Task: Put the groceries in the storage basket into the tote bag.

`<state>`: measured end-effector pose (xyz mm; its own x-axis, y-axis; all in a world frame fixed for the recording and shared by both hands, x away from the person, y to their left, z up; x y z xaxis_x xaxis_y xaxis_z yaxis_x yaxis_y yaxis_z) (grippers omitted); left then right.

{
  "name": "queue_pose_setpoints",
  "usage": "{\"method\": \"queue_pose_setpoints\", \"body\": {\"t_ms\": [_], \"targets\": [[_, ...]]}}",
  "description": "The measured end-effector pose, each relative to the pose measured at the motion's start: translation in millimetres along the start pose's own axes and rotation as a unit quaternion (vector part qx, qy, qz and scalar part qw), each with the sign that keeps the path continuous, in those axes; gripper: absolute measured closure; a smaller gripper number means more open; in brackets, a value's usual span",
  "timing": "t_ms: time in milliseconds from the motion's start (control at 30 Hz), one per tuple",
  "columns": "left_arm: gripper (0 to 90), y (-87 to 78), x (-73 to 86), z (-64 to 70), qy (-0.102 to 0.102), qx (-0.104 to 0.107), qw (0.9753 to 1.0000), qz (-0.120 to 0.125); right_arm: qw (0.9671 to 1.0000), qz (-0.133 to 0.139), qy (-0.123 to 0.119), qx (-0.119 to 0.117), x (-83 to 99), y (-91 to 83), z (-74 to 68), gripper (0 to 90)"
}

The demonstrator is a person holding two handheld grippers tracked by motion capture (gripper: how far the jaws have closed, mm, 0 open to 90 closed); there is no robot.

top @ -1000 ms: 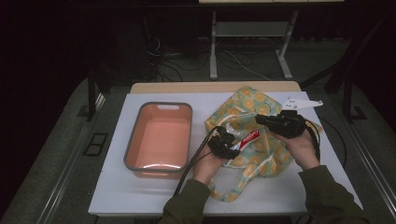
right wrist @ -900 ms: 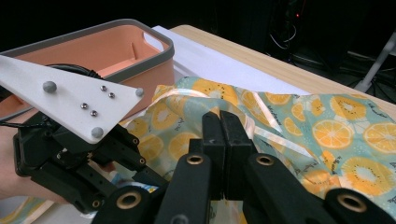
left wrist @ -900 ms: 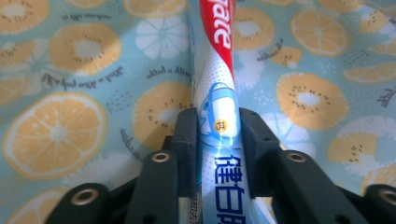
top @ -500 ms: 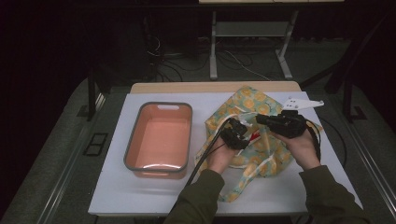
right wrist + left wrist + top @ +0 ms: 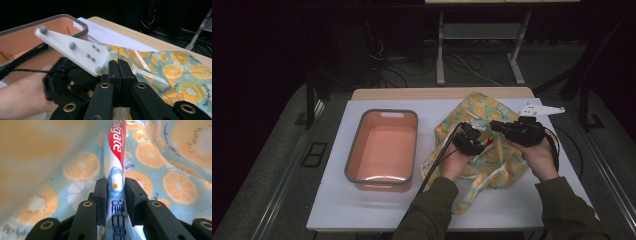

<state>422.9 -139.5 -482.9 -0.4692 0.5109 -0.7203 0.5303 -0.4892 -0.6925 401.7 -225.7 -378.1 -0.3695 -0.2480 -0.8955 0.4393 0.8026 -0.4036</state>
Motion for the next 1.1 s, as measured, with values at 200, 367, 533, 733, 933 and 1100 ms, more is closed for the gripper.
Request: {"method": "queue_pose_setpoints", "body": {"t_ms": [200, 367, 533, 733, 933, 1100], "targets": [[58.2, -28.3, 8.5, -7.5, 0.004, -0.01, 0.9999, 0.011, 1.0, -0.001, 0.0, 0.001, 0.1, 1.2, -0.5, 89.8], [55.8, -51.3, 17.8, -7.6, 0.0, -0.005, 0.9997, 0.025, 1.0, -0.005, -0.001, 0.001, 0.8, 2.4, -0.8, 89.7], [48.0, -69.8, 32.6, -2.3, 0.009, -0.008, 0.9997, 0.022, 1.0, -0.004, 0.0, 0.001, 0.8, 2.4, -0.4, 89.8], [40.2, -78.4, 53.2, 3.7, 0.012, 0.001, 0.9998, 0.013, 1.0, -0.005, 0.0, 0.002, 1.2, 2.2, -0.4, 89.7], [33.4, -76.7, 72.0, 0.7, 0.023, -0.009, 0.9996, -0.012, 1.0, -0.005, 0.0, 0.0, 1.6, 1.8, -0.2, 89.7], [28.4, -74.5, 86.2, 3.2, 0.032, -0.005, 0.9989, -0.033, 1.0, -0.006, 0.002, 0.001, 2.8, 1.5, 1.3, 89.7]]}}
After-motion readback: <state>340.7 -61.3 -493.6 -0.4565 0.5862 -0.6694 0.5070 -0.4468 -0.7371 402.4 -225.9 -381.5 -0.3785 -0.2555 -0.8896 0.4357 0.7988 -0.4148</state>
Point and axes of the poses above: each handheld gripper's, and its own axes: y roughly forward along the jaws, x roughly out of its underside, z roughly to its right, the point moved 8 cm from there along y, roughly forward along the jaws, and after that the axes turned 13 degrees about -x, right-handed, at the moved point
